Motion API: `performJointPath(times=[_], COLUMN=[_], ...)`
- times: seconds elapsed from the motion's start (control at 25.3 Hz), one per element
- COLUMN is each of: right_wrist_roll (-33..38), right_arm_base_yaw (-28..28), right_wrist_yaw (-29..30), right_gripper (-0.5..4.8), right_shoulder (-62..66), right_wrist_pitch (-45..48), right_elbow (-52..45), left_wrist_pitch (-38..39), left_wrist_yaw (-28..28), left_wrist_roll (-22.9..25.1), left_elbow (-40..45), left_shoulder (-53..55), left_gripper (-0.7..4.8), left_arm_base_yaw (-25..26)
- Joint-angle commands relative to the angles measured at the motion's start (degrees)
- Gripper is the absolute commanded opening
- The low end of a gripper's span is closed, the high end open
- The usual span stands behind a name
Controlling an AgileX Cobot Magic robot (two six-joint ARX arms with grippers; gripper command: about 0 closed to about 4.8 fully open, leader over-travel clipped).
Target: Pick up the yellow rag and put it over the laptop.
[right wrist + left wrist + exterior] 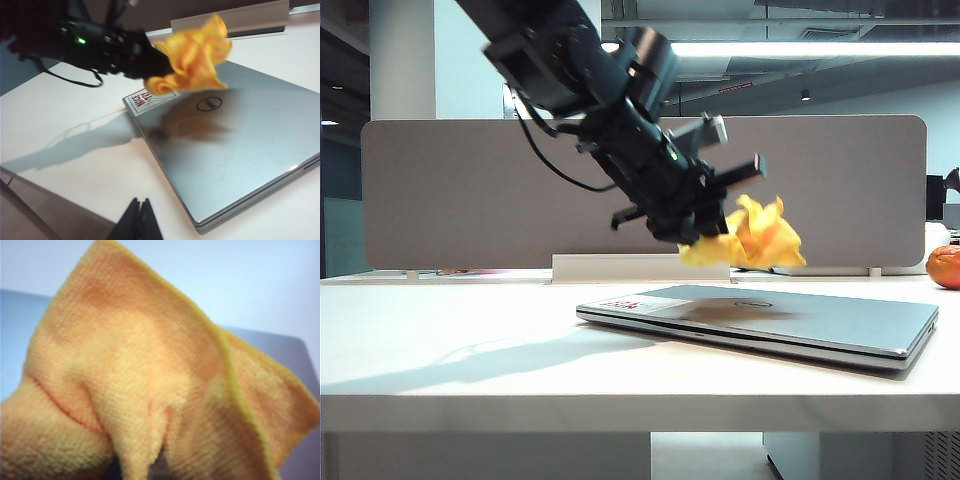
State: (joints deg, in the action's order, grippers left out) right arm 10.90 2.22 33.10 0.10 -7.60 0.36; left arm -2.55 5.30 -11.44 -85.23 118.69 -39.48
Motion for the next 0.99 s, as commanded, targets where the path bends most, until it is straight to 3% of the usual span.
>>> performJointPath(times=[0.04,0.36,0.71,0.87,0.95,0.99], right_wrist_roll=[0.0,0.0,-0.4,-0.4,-0.4,-0.4], right_arm_base_yaw=[0.0,0.0,0.0,0.0,0.0,0.0], right_wrist_yaw=[0.1,0.0,-0.5,-3.7,-5.7,-7.0], right_gripper=[-0.01,-0.01,-0.01,-0.01,-0.01,-0.01], right_shoulder=[-0.1,-0.1,-0.1,-0.1,-0.1,-0.1], right_wrist_pitch=[0.8,0.8,0.8,0.8,0.8,0.7], right_elbow=[-0.2,-0.2,-0.2,-0.2,-0.2,-0.2], left_wrist_pitch=[5.4,10.4,11.8,15.1,16.7,17.9], left_wrist_yaw=[0.0,-0.1,0.0,-0.2,-0.2,-0.2], left_wrist_roll=[0.0,0.5,0.5,0.7,2.3,3.6], left_elbow=[-3.8,-5.4,-5.4,-5.4,-5.4,-5.4], left_shoulder=[2.1,1.6,-3.9,-7.3,-8.9,-9.9], left_gripper=[0.25,4.68,4.79,4.79,4.16,3.44], left_arm_base_yaw=[-0.1,0.0,0.1,0.2,0.7,1.0])
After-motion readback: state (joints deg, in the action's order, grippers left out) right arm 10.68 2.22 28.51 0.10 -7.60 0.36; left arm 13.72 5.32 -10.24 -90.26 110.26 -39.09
